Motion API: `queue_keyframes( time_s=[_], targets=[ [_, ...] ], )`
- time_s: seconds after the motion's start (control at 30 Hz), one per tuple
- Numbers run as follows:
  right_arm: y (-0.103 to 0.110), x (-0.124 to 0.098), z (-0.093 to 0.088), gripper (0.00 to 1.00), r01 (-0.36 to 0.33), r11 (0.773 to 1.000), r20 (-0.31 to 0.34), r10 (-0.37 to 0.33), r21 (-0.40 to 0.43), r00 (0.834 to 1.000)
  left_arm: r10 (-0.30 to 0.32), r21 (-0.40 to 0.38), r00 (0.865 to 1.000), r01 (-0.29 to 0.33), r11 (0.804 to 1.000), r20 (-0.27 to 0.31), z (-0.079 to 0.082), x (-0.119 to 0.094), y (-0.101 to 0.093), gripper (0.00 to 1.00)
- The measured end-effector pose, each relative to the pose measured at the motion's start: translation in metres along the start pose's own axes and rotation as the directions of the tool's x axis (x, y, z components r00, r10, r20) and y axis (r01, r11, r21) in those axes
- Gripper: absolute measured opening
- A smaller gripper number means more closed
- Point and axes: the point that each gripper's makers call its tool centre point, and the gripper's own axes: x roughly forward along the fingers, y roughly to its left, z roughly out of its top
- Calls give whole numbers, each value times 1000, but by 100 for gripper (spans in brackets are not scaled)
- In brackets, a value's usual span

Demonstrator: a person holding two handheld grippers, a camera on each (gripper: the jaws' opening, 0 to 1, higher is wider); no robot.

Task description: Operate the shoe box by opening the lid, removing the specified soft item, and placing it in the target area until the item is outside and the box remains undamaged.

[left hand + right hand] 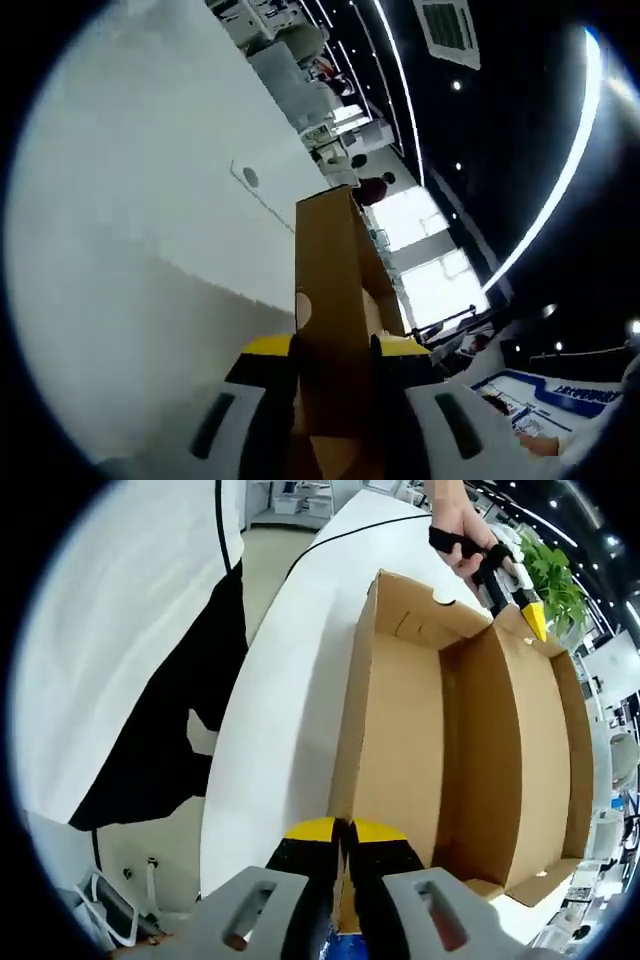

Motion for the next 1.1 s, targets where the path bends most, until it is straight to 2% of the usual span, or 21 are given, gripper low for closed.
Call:
queue_keyframes(
  time_s=[0.07,0.1,0.17,0.3,0.33,0.37,0.4,0.47,0.57,0.6,0.63,0.7,0.73,0.77,0.8,0.83,0.93,0.97,1.0,1.07,1.1],
  targets=[
    [0,0,0,1,4,1000,1,-4,4,1000,-44,157,999,44,987,-5,-1,-6,-13,28],
    [1,1,0,1,4,1000,1,-4,1,1000,-50,187,999,52,981,-15,-1,-8,-12,27],
    [1,1,0,1,4,1000,4,-4,3,1000,-48,185,999,49,982,-8,0,-11,-9,25],
    [0,1,0,1,5,1000,8,-5,12,1000,-15,251,1000,13,968,5,0,-13,-4,24],
    [0,2,0,1,8,1000,6,-8,7,1000,-4,287,1000,4,958,0,0,-13,-5,24],
    [0,2,0,2,7,1000,5,-7,6,1000,2,281,1000,-2,960,0,0,-13,-6,24],
    [0,2,0,2,7,1000,4,-7,6,1000,35,319,999,-36,947,10,2,-13,-3,23],
    [-1,2,0,2,7,1000,3,-7,4,1000,33,382,999,-38,923,20,1,-13,-7,23],
    [-1,3,1,2,7,1000,-9,-7,-4,1000,55,414,998,-65,908,35,1,-13,-8,22],
    [-1,4,1,2,10,1000,-13,-11,-5,1000,69,446,997,-78,892,38,1,-13,-8,22],
    [-1,4,0,2,17,1000,-16,-17,1,1000,79,445,996,-90,891,43,1,-13,-8,22],
    [-1,6,0,3,40,999,-24,-39,22,999,107,533,993,-121,838,58,5,-16,-1,21],
    [-1,7,0,3,43,999,-25,-42,23,999,111,544,992,-127,829,62,5,-16,1,20],
    [-2,8,0,3,74,997,-28,-73,32,997,118,581,989,-148,801,89,9,-18,2,19],
    [-2,8,0,3,81,995,-24,-80,57,996,138,625,985,-172,761,102,5,-18,1,18],
    [-3,8,1,4,87,994,-19,-86,62,996,155,641,981,-194,742,118,6,-19,3,17],
    [-3,7,1,4,94,994,-19,-93,62,995,165,633,977,-216,744,138,1,-19,0,15],
    [-3,8,0,4,96,993,-22,-95,64,995,179,637,972,-236,734,153,0,-19,-2,14],
    [-4,8,0,4,95,993,-23,-94,67,995,193,656,967,-254,711,165,-1,-19,-3,14],
    [-4,8,0,4,96,993,-24,-95,69,995,209,669,960,-279,689,185,6,-21,2,14],
    [-5,8,0,5,101,992,-27,-99,72,995,217,685,957,-291,668,194,4,-21,1,14]
  ],
)
